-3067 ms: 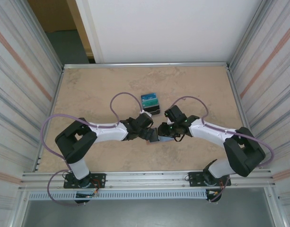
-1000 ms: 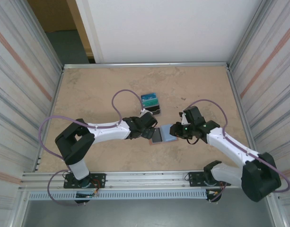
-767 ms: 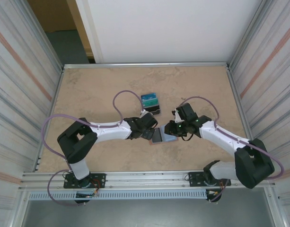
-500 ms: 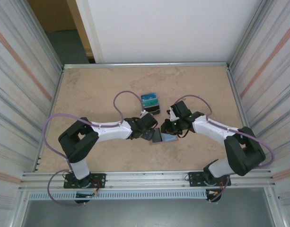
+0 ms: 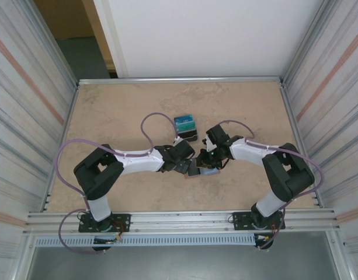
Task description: Take the credit cards out of the card holder
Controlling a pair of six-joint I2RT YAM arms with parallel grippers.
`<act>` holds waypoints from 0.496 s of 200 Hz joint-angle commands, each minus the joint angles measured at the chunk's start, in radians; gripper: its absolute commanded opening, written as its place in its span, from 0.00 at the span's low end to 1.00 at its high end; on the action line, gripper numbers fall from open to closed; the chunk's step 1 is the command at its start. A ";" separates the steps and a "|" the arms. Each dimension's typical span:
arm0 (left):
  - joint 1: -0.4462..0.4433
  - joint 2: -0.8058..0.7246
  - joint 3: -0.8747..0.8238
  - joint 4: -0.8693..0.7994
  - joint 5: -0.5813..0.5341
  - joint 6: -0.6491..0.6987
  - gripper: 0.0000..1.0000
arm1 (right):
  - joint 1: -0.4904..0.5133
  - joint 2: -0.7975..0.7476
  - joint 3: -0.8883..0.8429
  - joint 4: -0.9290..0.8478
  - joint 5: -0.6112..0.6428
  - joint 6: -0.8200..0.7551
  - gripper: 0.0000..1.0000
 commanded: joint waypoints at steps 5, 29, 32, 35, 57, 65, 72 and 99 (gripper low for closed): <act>0.006 0.023 -0.006 -0.030 -0.010 -0.002 0.99 | -0.001 0.032 0.024 -0.015 -0.017 -0.014 0.18; 0.007 0.025 -0.005 -0.032 -0.010 -0.003 0.99 | -0.005 0.047 0.019 -0.014 -0.018 -0.012 0.19; 0.006 0.026 -0.005 -0.032 -0.010 -0.003 0.99 | -0.005 0.049 0.018 -0.011 -0.018 -0.012 0.19; 0.007 0.026 -0.005 -0.032 -0.010 -0.004 0.99 | -0.006 0.050 0.018 -0.011 -0.017 -0.011 0.19; 0.007 0.026 -0.006 -0.037 -0.012 -0.006 0.99 | -0.008 0.056 0.009 -0.009 -0.013 -0.005 0.19; 0.006 0.026 -0.006 -0.037 -0.012 -0.006 0.99 | -0.011 0.054 0.004 -0.009 -0.011 -0.001 0.19; 0.007 0.026 -0.006 -0.038 -0.011 -0.006 0.99 | -0.014 0.053 -0.001 -0.007 -0.007 0.001 0.20; 0.007 0.028 -0.005 -0.044 -0.013 -0.007 0.99 | -0.020 0.037 -0.020 -0.008 0.005 0.009 0.21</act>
